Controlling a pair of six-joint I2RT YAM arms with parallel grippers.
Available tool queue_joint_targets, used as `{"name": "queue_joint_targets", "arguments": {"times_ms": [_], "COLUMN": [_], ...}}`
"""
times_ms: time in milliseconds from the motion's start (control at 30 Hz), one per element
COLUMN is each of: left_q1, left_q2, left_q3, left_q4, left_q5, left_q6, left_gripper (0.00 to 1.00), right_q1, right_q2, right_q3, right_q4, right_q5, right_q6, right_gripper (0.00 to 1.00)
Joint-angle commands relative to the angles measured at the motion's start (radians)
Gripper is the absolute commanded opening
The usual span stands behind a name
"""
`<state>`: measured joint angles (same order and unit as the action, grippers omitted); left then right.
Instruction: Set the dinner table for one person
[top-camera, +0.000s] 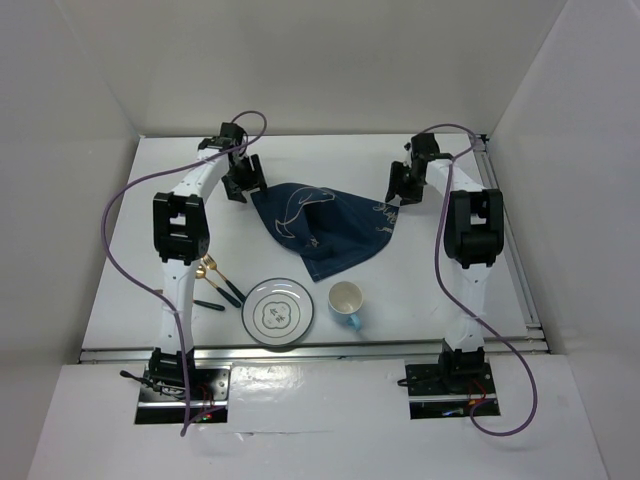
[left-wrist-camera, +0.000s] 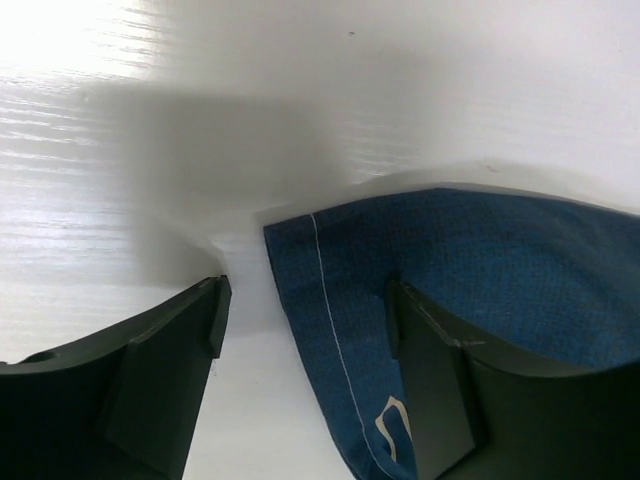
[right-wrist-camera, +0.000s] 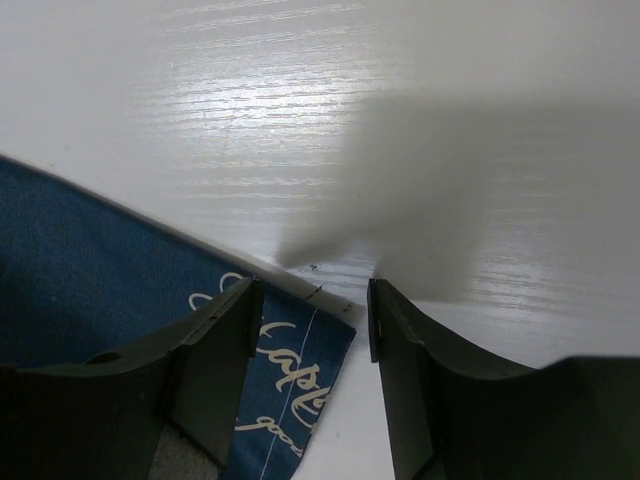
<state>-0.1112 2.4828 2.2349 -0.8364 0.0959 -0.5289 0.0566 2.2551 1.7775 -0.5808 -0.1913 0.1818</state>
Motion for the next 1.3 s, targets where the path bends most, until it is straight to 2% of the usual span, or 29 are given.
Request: {"name": "queue_joint_targets", "arguments": {"times_ms": [0,33,67,133,200,233,267,300,367,400,433,767,867,1167,1200,1267], "left_q1": [-0.005,-0.005,-0.005,-0.005,-0.005,-0.005,-0.005,-0.005,-0.005,-0.005,-0.005,0.033,0.044,0.044,0.044,0.044], "left_q2": [0.059,0.059,0.059,0.059,0.059,0.059,0.059,0.059,0.059,0.048,0.048,-0.067,-0.111,-0.194,-0.194,-0.185], "left_q3": [-0.043,-0.043,-0.043,-0.043,-0.034,-0.034,-0.034,-0.034,-0.025,-0.024,-0.014,0.038,0.064,0.065,0.075,0.075], "left_q4": [0.013,0.013,0.013,0.013,0.013,0.013,0.013,0.013,0.013,0.013,0.000,0.000,-0.009,0.022,0.022,-0.006], "left_q5": [0.068,0.068,0.079,0.093,0.102,0.102,0.102,0.102,0.102,0.090,0.090,0.091,0.061,0.091,0.091,0.100], "left_q6": [-0.008,-0.008,0.003,0.003,0.003,0.003,0.012,0.012,0.012,0.012,0.012,0.023,0.032,0.032,0.032,0.032], "left_gripper": [0.78,0.73,0.69,0.61,0.46,0.46,0.42,0.27,0.10,0.00,0.00,0.00,0.00,0.00,0.00,0.00], "right_q1": [0.015,0.015,0.025,0.025,0.035,0.035,0.035,0.035,0.045,0.045,0.045,0.045,0.045,0.045,0.045,0.045], "right_q2": [0.000,0.000,0.000,0.000,0.000,0.000,-0.011,-0.011,-0.011,-0.011,-0.011,-0.118,-0.150,-0.230,-0.221,-0.198], "right_q3": [-0.044,-0.044,-0.044,-0.044,-0.053,-0.053,-0.053,-0.053,-0.053,-0.053,-0.043,-0.015,-0.006,-0.018,-0.018,-0.018], "right_q4": [-0.002,-0.002,-0.002,-0.002,-0.002,-0.002,-0.002,-0.002,-0.002,-0.011,-0.020,-0.040,-0.031,-0.022,-0.022,-0.063], "right_q5": [-0.002,-0.002,-0.002,-0.011,-0.011,-0.011,-0.011,-0.011,-0.011,-0.011,-0.011,0.059,0.059,0.059,0.075,0.087], "right_q6": [-0.012,-0.012,-0.012,-0.012,-0.012,-0.012,-0.012,-0.012,-0.021,-0.021,-0.021,-0.019,-0.019,-0.038,-0.047,-0.057], "right_gripper": [0.57,0.57,0.51,0.48,0.40,0.40,0.40,0.35,0.27,0.19,0.00,0.00,0.00,0.00,0.02,0.23]}}
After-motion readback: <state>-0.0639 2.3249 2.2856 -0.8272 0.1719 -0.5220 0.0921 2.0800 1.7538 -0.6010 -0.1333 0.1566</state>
